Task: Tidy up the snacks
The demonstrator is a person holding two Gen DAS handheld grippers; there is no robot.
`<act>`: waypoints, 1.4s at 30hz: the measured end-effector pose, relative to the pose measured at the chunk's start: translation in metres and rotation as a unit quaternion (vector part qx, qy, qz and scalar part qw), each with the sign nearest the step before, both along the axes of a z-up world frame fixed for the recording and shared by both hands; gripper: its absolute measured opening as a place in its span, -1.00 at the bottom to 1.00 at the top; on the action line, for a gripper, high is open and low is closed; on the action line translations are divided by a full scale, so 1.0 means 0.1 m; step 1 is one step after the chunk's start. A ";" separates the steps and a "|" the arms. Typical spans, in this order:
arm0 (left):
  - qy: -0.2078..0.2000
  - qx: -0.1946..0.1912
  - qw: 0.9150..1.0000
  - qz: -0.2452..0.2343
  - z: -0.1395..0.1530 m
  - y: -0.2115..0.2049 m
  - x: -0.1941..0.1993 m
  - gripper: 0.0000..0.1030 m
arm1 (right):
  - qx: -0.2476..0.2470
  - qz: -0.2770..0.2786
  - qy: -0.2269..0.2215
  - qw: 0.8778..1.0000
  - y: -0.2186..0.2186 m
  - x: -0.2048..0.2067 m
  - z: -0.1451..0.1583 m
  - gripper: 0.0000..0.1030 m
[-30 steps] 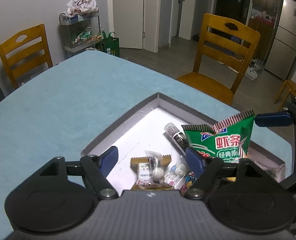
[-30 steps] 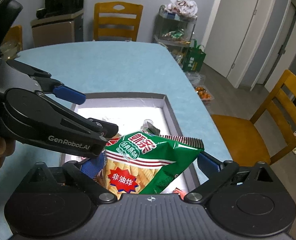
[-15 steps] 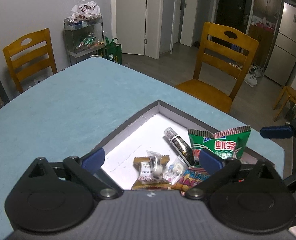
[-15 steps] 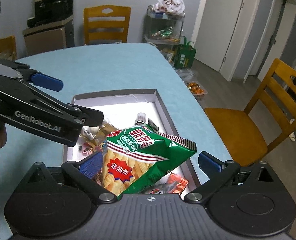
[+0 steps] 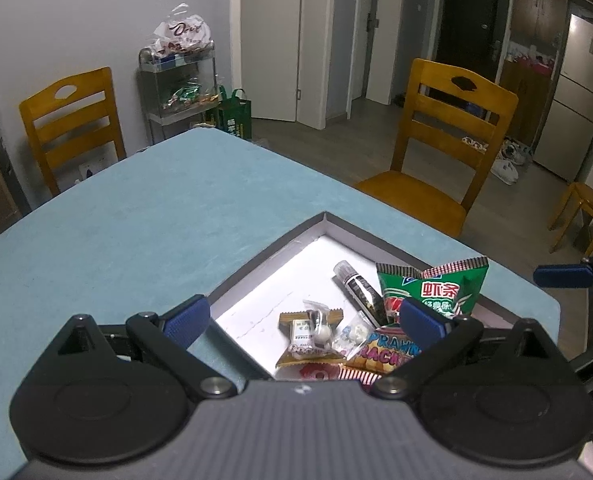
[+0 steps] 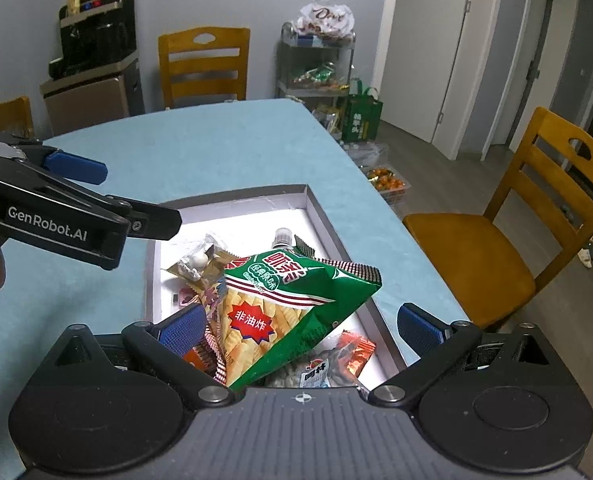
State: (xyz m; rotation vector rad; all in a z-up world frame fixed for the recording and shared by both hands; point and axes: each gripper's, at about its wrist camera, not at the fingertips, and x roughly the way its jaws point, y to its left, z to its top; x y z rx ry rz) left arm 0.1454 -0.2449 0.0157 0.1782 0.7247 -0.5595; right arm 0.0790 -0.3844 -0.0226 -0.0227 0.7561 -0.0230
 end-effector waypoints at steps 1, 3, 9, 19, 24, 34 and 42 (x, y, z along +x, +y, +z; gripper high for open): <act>0.003 -0.004 1.000 0.003 0.01 0.02 -0.01 0.98 | 0.001 0.000 -0.001 1.000 0.00 -0.02 0.01 1.00; 0.007 -0.010 1.000 0.008 0.02 0.06 -0.02 0.99 | 0.003 -0.001 -0.002 1.000 0.00 -0.06 0.02 1.00; 0.011 -0.015 1.000 0.010 0.05 0.12 -0.06 0.99 | 0.009 -0.004 0.001 1.000 0.01 -0.12 0.02 1.00; -0.012 -0.005 1.000 0.004 0.09 0.09 -0.12 1.00 | 0.007 -0.007 0.000 1.000 0.02 -0.14 0.02 1.00; -0.016 -0.002 1.000 0.001 0.11 0.04 -0.14 1.00 | 0.010 -0.009 -0.002 1.000 0.01 -0.14 0.01 1.00; -0.008 -0.001 1.000 -0.007 0.08 -0.02 -0.15 1.00 | 0.014 -0.010 -0.002 1.000 0.00 -0.15 -0.01 1.00; -0.014 -0.004 1.000 -0.018 0.08 -0.12 -0.19 1.00 | 0.015 -0.008 -0.002 1.000 0.01 -0.15 0.00 1.00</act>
